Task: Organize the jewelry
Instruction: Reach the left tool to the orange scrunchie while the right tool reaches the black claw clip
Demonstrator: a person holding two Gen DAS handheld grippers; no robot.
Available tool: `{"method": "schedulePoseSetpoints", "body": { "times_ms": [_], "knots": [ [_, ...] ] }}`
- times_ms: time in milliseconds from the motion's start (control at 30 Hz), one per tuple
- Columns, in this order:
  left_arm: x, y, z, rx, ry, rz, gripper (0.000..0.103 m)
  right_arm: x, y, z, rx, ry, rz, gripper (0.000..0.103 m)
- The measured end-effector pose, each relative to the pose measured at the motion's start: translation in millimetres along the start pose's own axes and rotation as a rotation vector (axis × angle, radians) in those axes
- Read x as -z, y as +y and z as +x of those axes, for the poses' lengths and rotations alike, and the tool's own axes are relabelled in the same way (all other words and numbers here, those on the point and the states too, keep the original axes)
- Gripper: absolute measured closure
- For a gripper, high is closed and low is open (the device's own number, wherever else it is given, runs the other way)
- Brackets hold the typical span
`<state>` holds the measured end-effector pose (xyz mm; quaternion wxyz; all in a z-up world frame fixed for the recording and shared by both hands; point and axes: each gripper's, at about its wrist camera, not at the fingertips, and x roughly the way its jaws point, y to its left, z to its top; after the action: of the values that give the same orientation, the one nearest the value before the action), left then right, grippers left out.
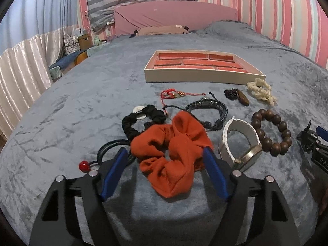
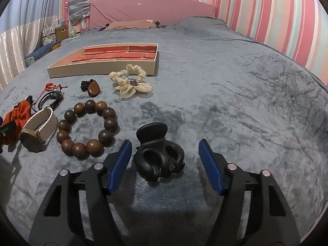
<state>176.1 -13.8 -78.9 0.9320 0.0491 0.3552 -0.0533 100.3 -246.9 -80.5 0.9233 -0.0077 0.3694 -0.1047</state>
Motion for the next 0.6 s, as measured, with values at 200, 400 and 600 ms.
{"method": "schedulePoseSetpoints", "body": {
  "times_ms": [200, 400, 600],
  "knots": [
    [2, 0, 8, 0.031, 0.028, -0.001, 0.046, 1, 2, 2, 0.001, 0.005, -0.013, 0.048],
    [3, 6, 14, 0.060, 0.059, -0.035, 0.050, 1, 5, 4, -0.005, 0.011, -0.027, 0.056],
    [4, 10, 14, 0.084, 0.069, -0.051, 0.061, 2, 6, 5, -0.020, 0.017, -0.023, 0.056]
  ]
}}
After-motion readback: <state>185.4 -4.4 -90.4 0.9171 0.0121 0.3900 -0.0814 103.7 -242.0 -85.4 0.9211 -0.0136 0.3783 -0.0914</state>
